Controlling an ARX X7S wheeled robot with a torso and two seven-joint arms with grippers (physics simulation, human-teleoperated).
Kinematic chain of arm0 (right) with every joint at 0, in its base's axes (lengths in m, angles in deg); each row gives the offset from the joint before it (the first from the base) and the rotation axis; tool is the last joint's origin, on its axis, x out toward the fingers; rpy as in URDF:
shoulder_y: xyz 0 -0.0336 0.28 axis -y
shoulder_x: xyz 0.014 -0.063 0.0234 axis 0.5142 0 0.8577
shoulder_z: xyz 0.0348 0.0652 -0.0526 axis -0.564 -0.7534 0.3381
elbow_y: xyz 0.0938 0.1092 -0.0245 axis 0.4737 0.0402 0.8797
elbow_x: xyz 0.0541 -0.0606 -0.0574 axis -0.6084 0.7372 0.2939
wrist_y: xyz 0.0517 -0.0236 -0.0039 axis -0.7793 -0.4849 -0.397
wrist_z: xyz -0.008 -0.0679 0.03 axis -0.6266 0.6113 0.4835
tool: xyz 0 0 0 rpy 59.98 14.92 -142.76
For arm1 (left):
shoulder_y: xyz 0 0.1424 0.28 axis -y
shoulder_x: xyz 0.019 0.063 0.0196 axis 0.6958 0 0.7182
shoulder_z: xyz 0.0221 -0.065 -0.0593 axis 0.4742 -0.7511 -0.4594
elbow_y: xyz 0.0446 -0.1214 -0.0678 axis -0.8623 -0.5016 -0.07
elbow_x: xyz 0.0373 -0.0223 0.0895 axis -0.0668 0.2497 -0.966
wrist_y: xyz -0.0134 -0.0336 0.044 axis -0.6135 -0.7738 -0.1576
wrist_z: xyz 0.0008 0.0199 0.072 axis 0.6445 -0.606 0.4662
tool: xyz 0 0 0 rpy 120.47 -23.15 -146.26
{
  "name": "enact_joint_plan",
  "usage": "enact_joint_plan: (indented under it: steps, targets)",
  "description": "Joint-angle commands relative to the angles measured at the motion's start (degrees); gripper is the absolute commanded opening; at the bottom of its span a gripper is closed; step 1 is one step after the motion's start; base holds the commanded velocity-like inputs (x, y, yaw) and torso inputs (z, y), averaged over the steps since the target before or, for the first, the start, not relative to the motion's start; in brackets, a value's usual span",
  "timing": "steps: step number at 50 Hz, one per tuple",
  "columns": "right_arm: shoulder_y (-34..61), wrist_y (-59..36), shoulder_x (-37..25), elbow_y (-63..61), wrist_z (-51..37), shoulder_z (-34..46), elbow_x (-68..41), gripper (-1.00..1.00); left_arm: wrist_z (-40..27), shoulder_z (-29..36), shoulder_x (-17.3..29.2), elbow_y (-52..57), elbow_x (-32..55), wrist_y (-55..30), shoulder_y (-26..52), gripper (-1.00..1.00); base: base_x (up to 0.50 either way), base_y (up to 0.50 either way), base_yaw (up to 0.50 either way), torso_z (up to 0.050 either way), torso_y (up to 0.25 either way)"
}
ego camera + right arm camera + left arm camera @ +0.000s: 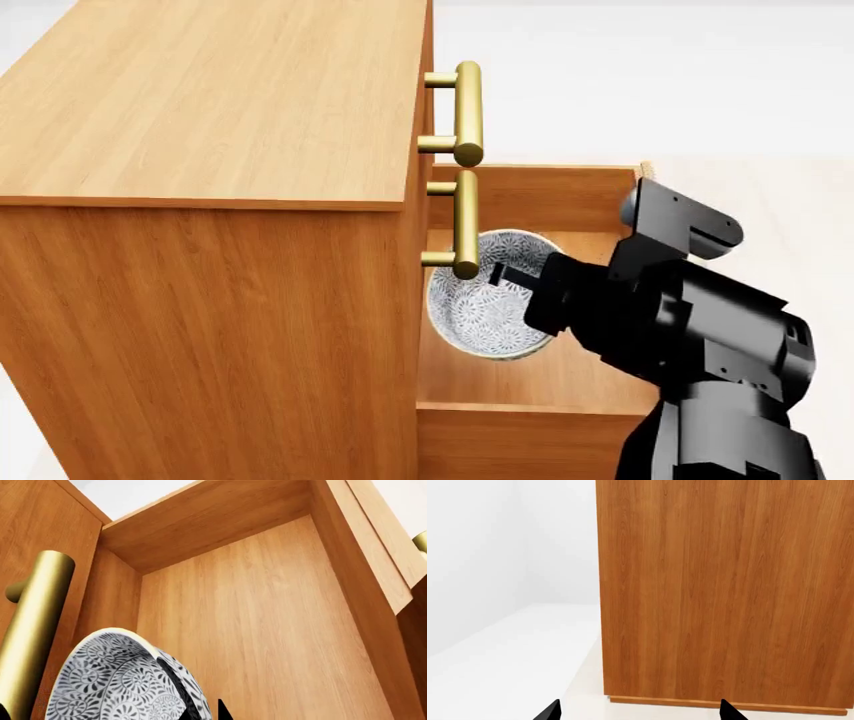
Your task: Put the bowl in the bottom drawer of the cabinet and close it.
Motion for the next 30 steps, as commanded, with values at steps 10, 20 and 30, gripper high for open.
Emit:
enact_joint_plan:
  steps: [10, 20, 30]
  targets:
    - [-1.0, 1.7, 0.5, 0.0, 0.5, 0.3, 1.2, -1.00, 0.0, 0.2, -0.1, -0.6, 0.1, 0.3, 0.3, 1.00, 0.00, 0.00, 0.00, 0.000, 0.000]
    - [-1.4, 3.8, 1.1, 0.0, 2.3, 4.2, 2.2, 1.00, -0.1, 0.3, -0.1, -0.8, 0.1, 0.4, 0.4, 1.00, 0.00, 0.00, 0.00, 0.000, 0.000]
    - [-1.0, 4.7, 0.8, 0.0, 2.3, 5.8, 1.8, 1.00, -0.4, 0.4, 0.0, -0.2, -0.1, 0.0, 0.3, 1.00, 0.00, 0.00, 0.00, 0.000, 0.000]
